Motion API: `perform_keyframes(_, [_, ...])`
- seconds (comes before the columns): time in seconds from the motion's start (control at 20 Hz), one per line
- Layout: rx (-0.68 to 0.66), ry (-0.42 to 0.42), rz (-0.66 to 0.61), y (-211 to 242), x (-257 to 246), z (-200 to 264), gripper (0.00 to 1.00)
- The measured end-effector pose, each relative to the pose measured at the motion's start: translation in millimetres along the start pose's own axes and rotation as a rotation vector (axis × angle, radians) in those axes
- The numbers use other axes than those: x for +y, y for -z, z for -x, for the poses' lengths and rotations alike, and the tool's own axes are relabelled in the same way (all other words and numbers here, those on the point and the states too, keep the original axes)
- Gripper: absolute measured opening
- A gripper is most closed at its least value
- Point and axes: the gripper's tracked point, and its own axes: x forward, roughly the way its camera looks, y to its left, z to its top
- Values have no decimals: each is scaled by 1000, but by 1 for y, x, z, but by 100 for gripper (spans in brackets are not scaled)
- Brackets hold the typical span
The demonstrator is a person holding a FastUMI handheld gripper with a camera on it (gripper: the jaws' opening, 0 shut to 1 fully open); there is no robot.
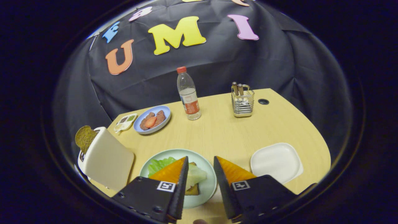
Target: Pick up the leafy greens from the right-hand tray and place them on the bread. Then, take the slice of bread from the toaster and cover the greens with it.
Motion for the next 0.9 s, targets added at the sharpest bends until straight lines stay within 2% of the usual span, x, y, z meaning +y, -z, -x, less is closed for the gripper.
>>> perform_keyframes(0.25, [-190,28,124,-63,-15,58,98])
perform_keyframes(0.6, [-317,5,207,-93,25,131,96])
perform_keyframes(0.75, [-340,21,213,-91,63,151,96])
perform_keyframes(0.9, [-351,16,188,-83,123,161,96])
